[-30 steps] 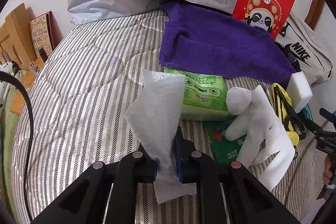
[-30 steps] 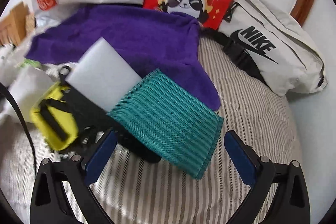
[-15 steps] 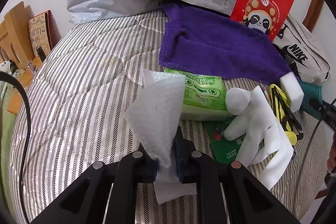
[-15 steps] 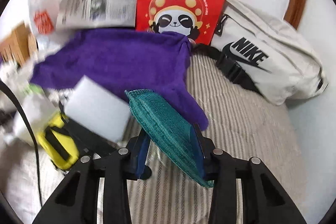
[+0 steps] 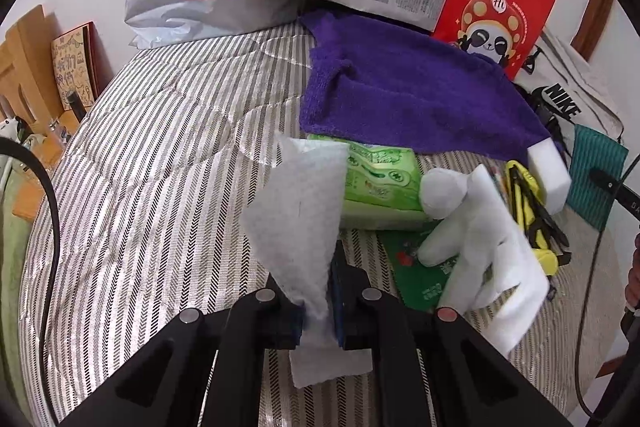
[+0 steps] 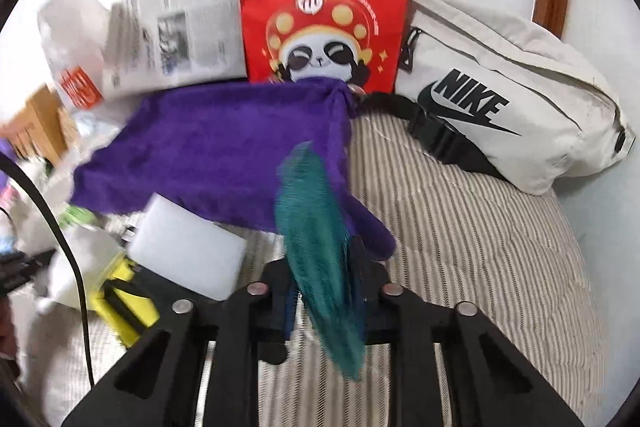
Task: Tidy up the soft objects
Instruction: 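Lift the teal pad onto the purple towel with the right tool while the left carries the wipe there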
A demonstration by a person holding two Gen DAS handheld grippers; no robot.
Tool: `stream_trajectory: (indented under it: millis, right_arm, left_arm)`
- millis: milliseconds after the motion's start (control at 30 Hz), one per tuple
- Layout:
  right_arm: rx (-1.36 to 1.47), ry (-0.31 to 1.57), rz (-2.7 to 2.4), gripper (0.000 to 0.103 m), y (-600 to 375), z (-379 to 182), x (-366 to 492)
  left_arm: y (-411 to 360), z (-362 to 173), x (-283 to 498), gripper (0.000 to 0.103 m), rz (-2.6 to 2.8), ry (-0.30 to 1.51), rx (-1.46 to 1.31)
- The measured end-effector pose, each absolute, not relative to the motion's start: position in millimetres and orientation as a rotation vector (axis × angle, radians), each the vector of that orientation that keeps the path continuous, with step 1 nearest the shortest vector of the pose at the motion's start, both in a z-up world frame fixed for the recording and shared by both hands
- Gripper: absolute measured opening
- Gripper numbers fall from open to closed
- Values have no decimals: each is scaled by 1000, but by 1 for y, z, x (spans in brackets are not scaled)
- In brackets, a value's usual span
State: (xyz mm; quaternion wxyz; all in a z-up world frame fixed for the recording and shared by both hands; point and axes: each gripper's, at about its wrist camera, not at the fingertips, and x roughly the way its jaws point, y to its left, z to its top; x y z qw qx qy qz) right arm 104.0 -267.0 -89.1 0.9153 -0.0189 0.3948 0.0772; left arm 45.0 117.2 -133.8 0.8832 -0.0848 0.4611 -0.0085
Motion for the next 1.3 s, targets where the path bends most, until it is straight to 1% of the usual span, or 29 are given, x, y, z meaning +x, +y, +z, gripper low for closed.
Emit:
stream_trajectory:
  millis: [200,600,767,900,1000,1300]
  right_arm:
    - [33,819,176,19,-274,-77,99]
    - [36,792,265,19,-244,-53,106]
    - [31,768,267,19,-238,-42,125]
    - [34,774,255,19,-238,-39,147]
    - [13,784,233,19,-238,-43,169]
    - [-3,897,194,19,-229,-68,253]
  left_arm:
    - [118,-117,36,11,-49,927,-198]
    - [117,-73,42,11,-90,863,-190]
    - [111,-56,64,11,-119,845,-174]
    - [109,-54,87,11,-142,853,-178]
    - [105,-54,108,11,-158,863,-188]
    - [90,-64,175,11,-184,910,-158]
